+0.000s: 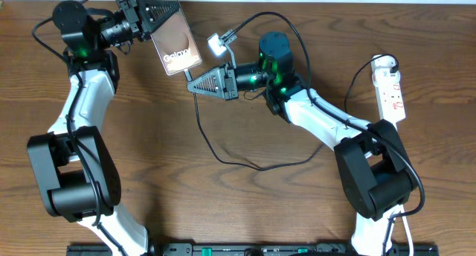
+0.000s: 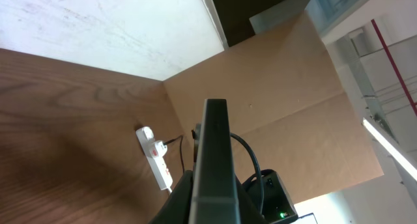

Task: Plug charger to phone and switch on socket
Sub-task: 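Push the plug up into the phone's port with the right gripper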

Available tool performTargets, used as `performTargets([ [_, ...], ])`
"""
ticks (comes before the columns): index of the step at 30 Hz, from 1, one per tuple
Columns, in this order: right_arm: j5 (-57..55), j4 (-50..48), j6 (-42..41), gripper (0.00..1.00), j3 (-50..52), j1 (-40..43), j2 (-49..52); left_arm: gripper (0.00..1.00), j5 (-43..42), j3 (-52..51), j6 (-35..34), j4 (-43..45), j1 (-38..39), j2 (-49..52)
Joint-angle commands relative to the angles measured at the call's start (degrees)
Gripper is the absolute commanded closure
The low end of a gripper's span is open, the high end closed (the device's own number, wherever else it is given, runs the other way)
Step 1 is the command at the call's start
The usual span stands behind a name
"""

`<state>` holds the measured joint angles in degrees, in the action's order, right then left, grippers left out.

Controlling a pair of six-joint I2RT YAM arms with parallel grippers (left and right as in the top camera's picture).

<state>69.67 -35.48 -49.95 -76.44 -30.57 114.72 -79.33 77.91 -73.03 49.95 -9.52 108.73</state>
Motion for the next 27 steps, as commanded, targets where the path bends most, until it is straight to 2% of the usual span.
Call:
performTargets([
  [1,-4.63,-0.85,-0.87,0.99,-0.74,0.42,0.59,0.93,-3.82,0.04,1.42,0.50,0.72,-1.14],
  [12,-7.39,-1.25,-1.07,0.99,-0.74,0.50,0.59,0.93,-8.11,0.04,3.80,0.55,0.72,-1.14],
  [27,-7.87,-1.64,-1.27,0.99,-0.74,0.52,0.59,0.93,-8.09,0.04,3.80,0.52,0.72,-1.14],
])
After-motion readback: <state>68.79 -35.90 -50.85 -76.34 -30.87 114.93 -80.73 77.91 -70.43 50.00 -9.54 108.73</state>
